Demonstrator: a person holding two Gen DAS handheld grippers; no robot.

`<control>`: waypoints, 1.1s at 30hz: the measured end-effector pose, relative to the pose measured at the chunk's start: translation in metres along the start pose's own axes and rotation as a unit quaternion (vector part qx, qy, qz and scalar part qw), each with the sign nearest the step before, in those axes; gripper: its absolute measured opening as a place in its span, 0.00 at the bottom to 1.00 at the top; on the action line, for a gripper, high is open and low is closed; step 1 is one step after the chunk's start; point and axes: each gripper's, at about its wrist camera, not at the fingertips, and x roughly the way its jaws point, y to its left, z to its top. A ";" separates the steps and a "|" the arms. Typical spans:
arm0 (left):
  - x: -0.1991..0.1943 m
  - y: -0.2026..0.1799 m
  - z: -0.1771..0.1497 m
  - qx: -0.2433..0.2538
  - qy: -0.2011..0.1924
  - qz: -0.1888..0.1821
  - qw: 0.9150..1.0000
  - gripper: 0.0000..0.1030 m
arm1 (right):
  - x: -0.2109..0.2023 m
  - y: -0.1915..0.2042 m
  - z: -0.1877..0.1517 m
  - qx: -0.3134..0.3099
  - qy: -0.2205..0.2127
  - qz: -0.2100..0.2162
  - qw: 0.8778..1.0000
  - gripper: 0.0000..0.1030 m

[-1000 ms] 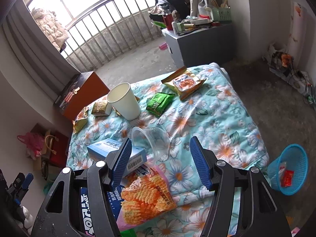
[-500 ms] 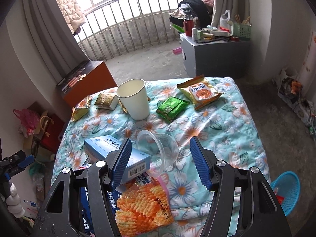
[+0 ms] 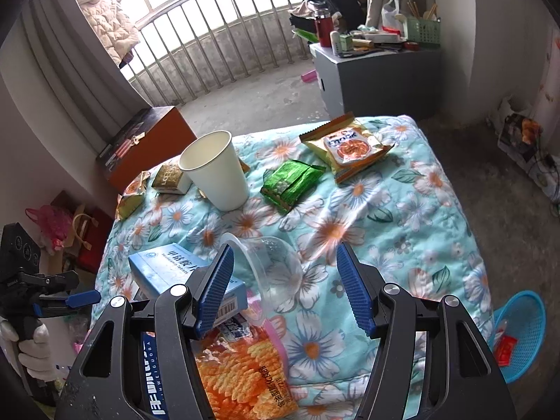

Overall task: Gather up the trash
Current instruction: 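Grasp the blue-white medicine box with the left tool while the right grasps the clear container rim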

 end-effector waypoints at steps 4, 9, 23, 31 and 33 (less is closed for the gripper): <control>0.021 -0.019 0.015 0.020 0.010 0.022 1.000 0.69 | 0.007 -0.012 -0.001 0.008 0.011 0.007 1.000 0.57; 0.043 -0.029 0.040 0.052 0.017 0.078 0.995 0.68 | 0.017 -0.009 -0.001 -0.003 0.023 0.015 1.000 0.56; 0.104 -0.029 0.061 0.073 0.146 0.095 0.982 0.62 | 0.017 -0.001 -0.005 -0.017 0.032 0.035 0.999 0.52; 0.111 -0.031 0.062 0.062 0.175 0.061 0.981 0.60 | 0.027 0.006 -0.008 -0.043 0.046 0.014 0.998 0.39; 0.111 -0.035 0.060 0.063 0.175 0.043 0.982 0.55 | 0.030 0.006 -0.008 -0.044 0.051 0.006 0.998 0.32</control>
